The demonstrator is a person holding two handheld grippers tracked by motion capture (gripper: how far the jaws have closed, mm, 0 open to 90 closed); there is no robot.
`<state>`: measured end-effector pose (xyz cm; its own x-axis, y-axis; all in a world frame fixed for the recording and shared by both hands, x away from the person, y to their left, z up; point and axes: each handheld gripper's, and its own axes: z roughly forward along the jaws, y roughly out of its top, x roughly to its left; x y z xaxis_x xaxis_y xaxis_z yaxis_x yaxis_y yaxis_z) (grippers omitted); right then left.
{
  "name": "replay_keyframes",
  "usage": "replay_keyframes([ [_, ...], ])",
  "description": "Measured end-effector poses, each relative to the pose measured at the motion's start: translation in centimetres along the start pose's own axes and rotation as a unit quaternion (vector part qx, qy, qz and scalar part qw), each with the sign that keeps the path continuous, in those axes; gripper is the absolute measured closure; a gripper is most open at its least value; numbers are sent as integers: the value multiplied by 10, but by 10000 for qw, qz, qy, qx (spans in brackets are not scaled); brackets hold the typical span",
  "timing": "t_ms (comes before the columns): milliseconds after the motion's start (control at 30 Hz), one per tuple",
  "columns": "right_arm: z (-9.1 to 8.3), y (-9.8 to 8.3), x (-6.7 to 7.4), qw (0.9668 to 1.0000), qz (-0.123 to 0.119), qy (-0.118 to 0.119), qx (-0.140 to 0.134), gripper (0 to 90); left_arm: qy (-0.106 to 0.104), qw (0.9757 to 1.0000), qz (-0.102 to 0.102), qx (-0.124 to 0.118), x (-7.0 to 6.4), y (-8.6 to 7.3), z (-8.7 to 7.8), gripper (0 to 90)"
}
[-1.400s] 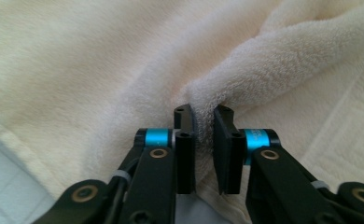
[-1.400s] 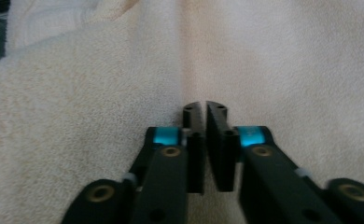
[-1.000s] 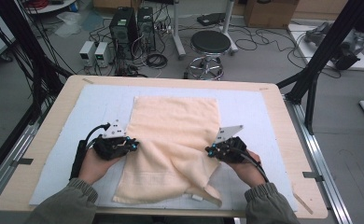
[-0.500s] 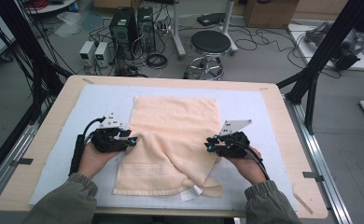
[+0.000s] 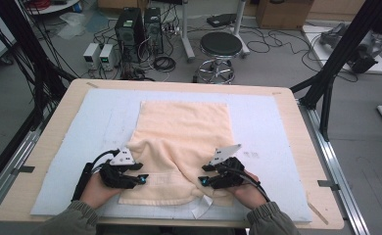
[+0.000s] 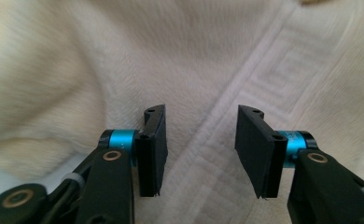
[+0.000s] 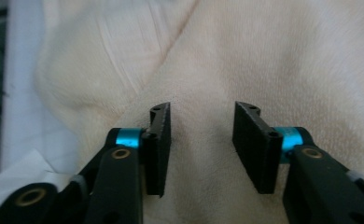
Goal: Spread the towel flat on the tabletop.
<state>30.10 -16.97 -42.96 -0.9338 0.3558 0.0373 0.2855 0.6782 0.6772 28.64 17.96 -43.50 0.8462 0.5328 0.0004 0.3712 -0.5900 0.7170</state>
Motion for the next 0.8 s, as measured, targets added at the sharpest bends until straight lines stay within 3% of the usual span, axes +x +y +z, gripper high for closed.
replay_keyframes([
  [67, 2, 0, -1, 9999, -84, 104, -33, 789, 34, 9999, 89, 49, 0, 1, -2, 714],
  [133, 1, 0, -3, 9999, -131, 110, 11, 828, -35, 9999, 76, 56, 0, 1, -2, 807],
  [233, -4, 0, -5, 9998, -176, 48, -10, 837, 9, 9999, 112, 67, -3, 1, -4, 853],
  [400, -26, -2, -11, 9997, -81, -118, -186, 852, 73, 9999, 101, -2, -3, 0, -12, 861],
  [433, -30, -1, -12, 9995, -125, -224, -201, 851, 119, 9999, 112, -16, -2, 0, -13, 862],
  [567, -46, -3, -26, 9983, 66, -498, -285, 851, 187, 9998, 2, -8, 4, -2, -15, 862],
  [700, -40, -7, -48, 9963, 256, -812, -136, 851, 158, 9999, -59, 17, 6, -1, -9, 848],
  [800, -29, -10, -59, 9962, 402, -769, 39, 806, 101, 9999, -109, -38, 8, 1, -11, 728],
])
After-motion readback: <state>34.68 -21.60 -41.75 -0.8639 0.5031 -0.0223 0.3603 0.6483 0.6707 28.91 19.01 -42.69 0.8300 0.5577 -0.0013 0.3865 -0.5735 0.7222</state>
